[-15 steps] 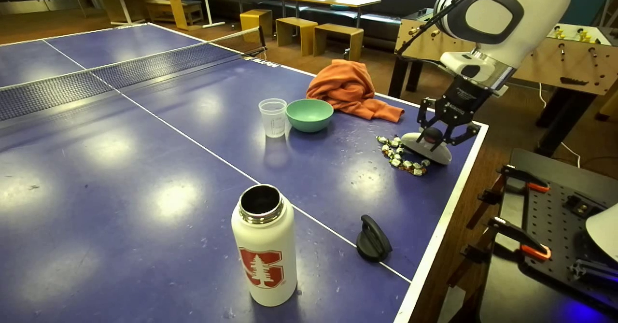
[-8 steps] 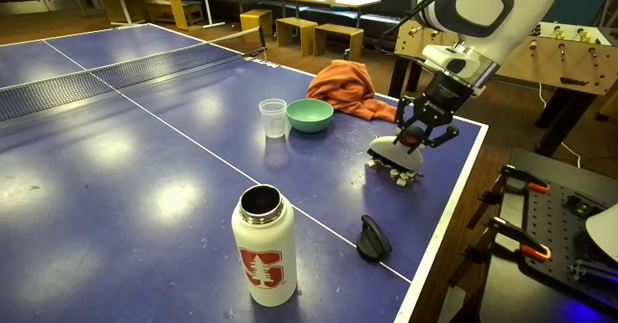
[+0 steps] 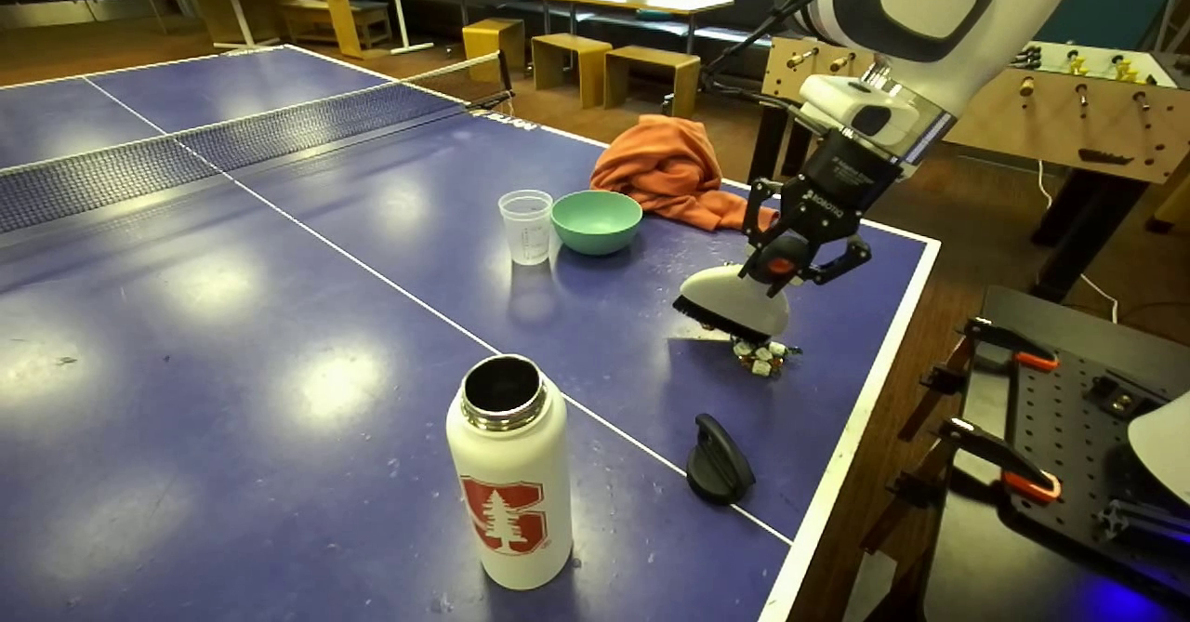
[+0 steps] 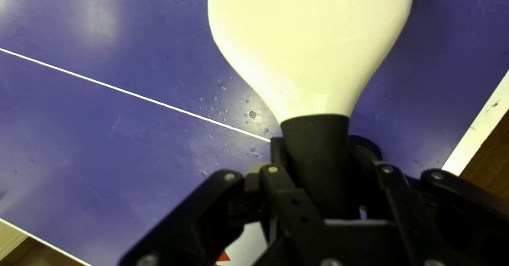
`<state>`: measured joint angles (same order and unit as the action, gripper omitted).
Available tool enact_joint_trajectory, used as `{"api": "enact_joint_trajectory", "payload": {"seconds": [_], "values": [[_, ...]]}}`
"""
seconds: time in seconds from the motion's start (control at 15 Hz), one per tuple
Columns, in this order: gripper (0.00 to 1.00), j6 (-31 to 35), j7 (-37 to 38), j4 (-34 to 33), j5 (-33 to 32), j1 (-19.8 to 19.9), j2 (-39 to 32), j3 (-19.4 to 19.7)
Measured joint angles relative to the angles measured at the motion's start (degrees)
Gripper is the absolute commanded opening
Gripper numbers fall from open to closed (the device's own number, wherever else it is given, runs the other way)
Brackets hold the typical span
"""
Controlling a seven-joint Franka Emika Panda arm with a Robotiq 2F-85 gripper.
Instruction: Sweep the candy to the left using the white and black brush
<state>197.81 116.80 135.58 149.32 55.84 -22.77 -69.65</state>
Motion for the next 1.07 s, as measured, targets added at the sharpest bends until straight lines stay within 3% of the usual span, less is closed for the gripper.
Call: {"api": "enact_joint_trajectory", "payload": {"seconds": [0.27, 0.53, 0.8, 0.87, 1.07], "values": [[0.12, 0.0, 0.4, 1.3, 0.0, 4.2, 5.6, -2.4], [0.12, 0.0, -0.2, 2.9, -0.2, 10.2, 9.6, -2.4], [0.12, 0.0, -6.6, 2.2, -0.5, 17.6, 11.1, -1.9], [0.37, 0.0, -9.0, 1.6, -0.5, 19.6, 11.3, -1.9], [0.37, 0.0, -9.8, 1.6, -0.5, 20.6, 10.2, -1.4]]}}
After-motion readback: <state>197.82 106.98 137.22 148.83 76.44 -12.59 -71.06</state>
